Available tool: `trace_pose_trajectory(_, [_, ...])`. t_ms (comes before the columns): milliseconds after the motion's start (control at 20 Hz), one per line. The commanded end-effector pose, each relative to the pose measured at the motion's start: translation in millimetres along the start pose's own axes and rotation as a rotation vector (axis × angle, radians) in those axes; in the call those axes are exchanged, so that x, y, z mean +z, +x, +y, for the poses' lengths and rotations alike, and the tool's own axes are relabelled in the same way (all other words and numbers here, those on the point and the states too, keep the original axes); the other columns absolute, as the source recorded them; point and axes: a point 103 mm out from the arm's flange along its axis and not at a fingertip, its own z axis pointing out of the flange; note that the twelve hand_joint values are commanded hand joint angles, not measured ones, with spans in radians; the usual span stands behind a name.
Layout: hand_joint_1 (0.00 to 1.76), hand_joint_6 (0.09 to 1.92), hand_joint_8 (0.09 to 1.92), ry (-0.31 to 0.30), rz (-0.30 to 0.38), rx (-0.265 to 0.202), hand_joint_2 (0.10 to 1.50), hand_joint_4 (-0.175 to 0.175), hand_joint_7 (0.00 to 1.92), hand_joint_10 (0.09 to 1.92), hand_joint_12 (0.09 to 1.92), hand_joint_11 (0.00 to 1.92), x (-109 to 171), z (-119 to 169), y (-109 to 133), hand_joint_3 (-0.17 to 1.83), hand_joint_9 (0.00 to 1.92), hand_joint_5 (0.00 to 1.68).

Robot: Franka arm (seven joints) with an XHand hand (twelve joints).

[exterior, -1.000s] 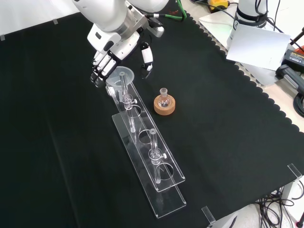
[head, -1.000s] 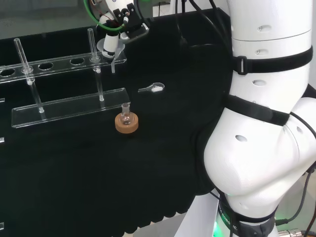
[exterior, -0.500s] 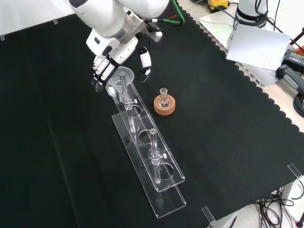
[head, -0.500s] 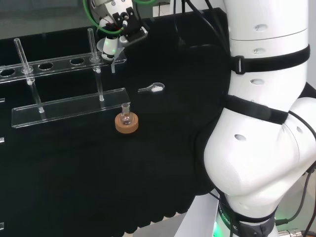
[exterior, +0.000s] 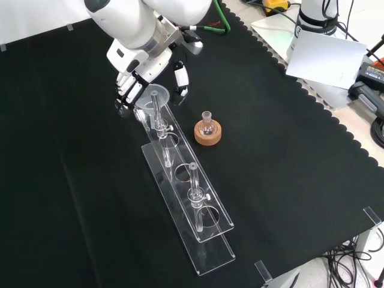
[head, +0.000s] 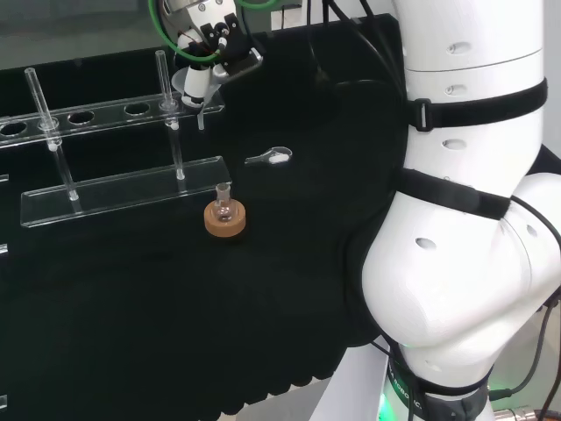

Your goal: Pick up the funnel from the transparent funnel stand.

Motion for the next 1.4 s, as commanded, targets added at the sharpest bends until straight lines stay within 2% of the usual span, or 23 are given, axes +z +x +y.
trace_pose_trajectory(50, [0.83,0.09,0.71,-0.024,-0.009,0.011,0.52,0.04,0.11,0.77,1.44,0.46,2,2,0,0.74,0.42,0.34])
trace_pose_trajectory(400, [0.85,0.09,0.71,-0.074,-0.025,0.027,0.56,0.026,0.2,0.66,1.4,0.51,5,3,-4,0.73,0.58,0.4])
trace_pose_trajectory(600, [0.86,0.09,0.7,-0.135,-0.045,0.038,0.64,0.014,0.3,0.57,1.36,0.56,2,0,-6,0.68,0.72,0.44])
trace_pose_trajectory(800, [0.87,0.09,0.68,-0.178,-0.069,0.056,0.7,0.004,0.45,0.5,1.3,0.64,-5,-5,-4,0.64,0.88,0.6])
trace_pose_trajectory(900, [0.88,0.18,0.66,-0.193,-0.078,0.058,0.72,0.008,0.53,0.45,1.27,0.66,-9,-8,-4,0.63,0.95,0.69])
trace_pose_trajectory(1100, [0.9,0.46,0.65,-0.222,-0.095,0.053,0.73,0.012,0.59,0.39,1.25,0.68,-20,-16,-4,0.62,1.01,0.67])
trace_pose_trajectory(1400, [0.92,0.62,0.66,-0.235,-0.135,0.071,0.73,0.02,0.63,0.39,1.24,0.69,-41,-36,-5,0.63,1.04,0.7])
